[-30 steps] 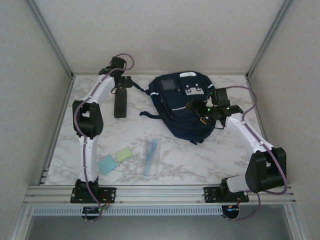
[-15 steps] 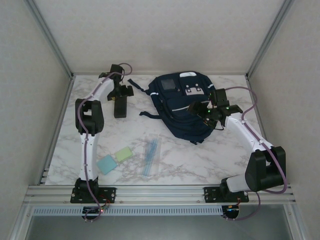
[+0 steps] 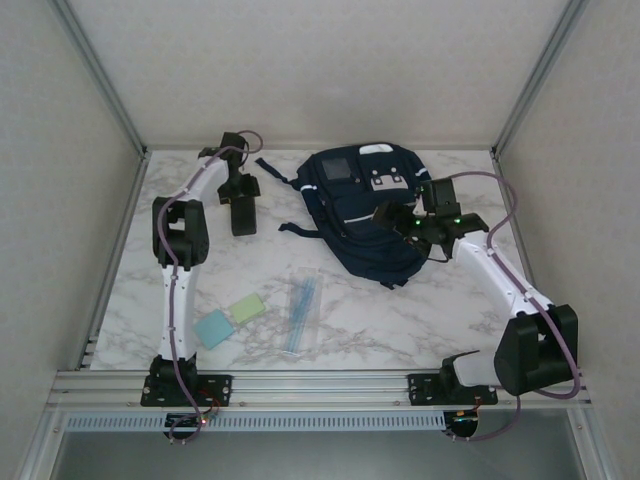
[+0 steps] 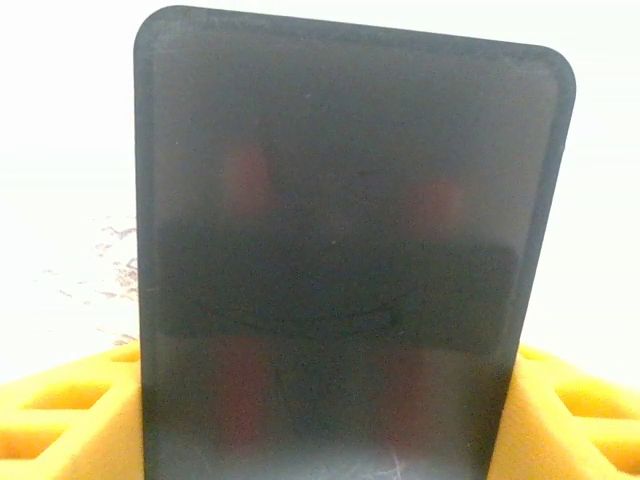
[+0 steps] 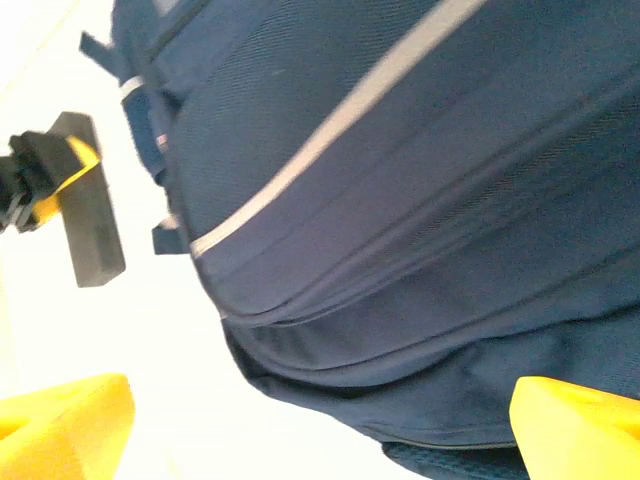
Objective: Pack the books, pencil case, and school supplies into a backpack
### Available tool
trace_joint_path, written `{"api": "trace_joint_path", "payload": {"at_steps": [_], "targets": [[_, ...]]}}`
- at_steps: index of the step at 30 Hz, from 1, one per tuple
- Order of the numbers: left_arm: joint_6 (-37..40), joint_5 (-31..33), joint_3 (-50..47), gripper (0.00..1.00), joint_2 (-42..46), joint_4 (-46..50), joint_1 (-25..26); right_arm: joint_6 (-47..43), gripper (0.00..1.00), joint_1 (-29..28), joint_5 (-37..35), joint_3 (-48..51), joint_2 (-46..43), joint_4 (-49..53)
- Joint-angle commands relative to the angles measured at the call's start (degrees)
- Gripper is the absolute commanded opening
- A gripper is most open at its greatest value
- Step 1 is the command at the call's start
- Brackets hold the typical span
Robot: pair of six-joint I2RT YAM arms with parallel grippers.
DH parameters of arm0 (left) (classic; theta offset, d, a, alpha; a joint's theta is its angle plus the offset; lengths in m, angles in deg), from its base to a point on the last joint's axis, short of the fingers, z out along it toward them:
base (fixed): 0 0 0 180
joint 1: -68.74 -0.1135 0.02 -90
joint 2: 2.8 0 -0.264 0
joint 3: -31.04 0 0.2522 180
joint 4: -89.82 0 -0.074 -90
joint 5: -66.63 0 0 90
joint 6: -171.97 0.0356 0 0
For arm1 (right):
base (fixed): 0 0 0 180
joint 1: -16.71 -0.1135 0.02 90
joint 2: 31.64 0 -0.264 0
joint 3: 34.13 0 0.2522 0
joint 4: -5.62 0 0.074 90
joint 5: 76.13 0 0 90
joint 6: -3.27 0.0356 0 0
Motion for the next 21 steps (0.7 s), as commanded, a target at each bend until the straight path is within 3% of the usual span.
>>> {"api": "trace_joint_path", "payload": {"at_steps": [1,11,15,21], "targets": [[-7.72,-6.65,-2.89,0.55,7.0,-1.47,0.41,-2.9,0.96,-4.75,1.89,-2.24,0.68,-5.49],[-29.25,-20.82,-26.6,0.52,25.67,-24.37,2.67,-5.38,0.96,-16.28,6.15,-4.18,11.53,-28.18],[-36.44,-23.02,-33.48,0.51,30.73,-31.46,4.21,-5.67,0.99,-18.89,5.06,-6.0,17.37,-33.29],[-39.61,-22.59,-38.28,0.52,35.36,-33.68,7.95,-4.69,0.99,-21.07,2.4,-8.59,23.71,-39.58]]}}
